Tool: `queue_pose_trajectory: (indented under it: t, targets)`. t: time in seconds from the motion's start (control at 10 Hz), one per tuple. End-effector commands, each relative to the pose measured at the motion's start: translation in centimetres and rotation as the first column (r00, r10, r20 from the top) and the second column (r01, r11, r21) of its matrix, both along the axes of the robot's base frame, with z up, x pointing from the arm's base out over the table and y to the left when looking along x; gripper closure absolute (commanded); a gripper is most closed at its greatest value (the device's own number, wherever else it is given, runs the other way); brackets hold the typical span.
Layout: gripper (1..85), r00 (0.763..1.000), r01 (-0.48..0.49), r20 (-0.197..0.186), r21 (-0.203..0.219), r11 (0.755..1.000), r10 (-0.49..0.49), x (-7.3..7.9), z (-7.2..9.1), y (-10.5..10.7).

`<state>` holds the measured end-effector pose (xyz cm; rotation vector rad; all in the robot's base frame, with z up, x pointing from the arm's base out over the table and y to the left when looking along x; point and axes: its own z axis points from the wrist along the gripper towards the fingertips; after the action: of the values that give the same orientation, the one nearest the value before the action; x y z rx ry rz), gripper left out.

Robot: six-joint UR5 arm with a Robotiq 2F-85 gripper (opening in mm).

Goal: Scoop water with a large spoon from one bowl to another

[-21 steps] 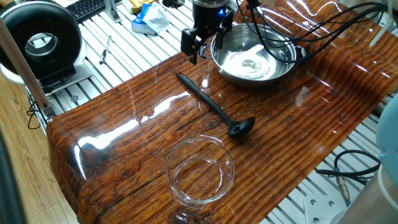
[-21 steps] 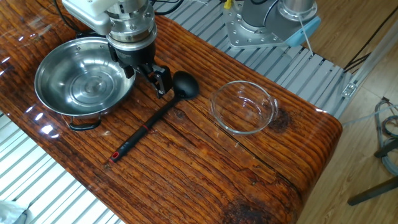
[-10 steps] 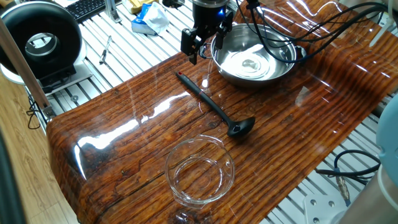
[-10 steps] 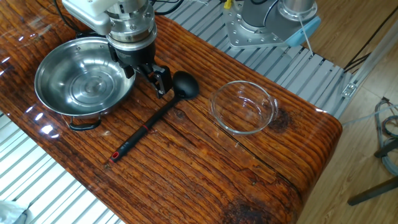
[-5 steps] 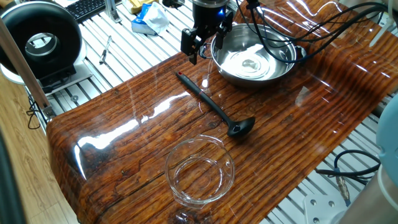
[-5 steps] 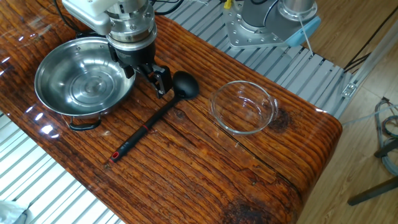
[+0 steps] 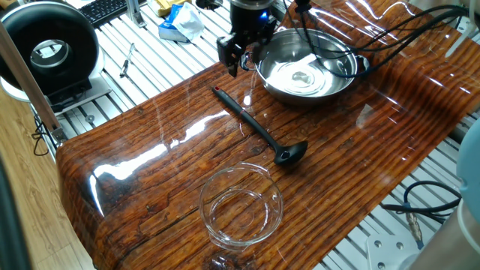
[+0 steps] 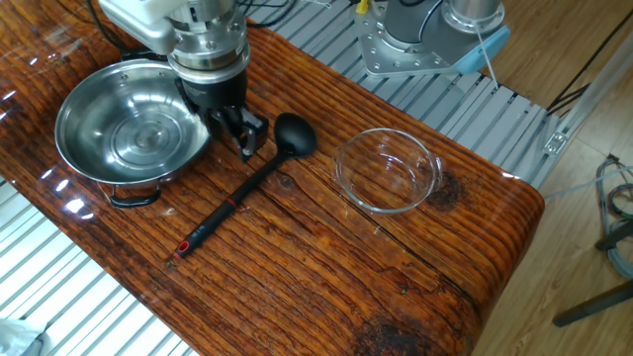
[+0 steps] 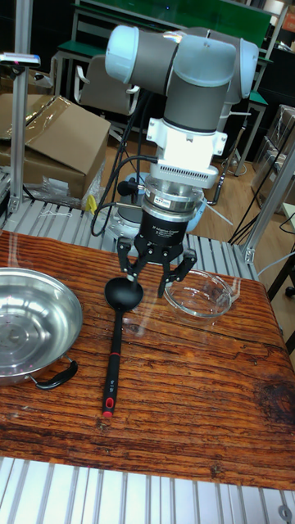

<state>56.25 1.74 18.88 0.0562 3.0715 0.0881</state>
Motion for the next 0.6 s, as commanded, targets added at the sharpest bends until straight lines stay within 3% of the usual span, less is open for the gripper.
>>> queue_pose_trajectory:
  t: [0.0,0.3,0.5]
  targets:
    - [84.7,0.999,0.019,0.029,0.031,0.999,-0.02,0.8,0.2,0.8]
    - [84.7,0.999,0.024,0.03,0.027,0.999,-0.024,0.9,0.1,0.9]
    - [84.7,0.998,0.066,-0.011,0.052,0.996,-0.066,-0.2,-0.2,1.3]
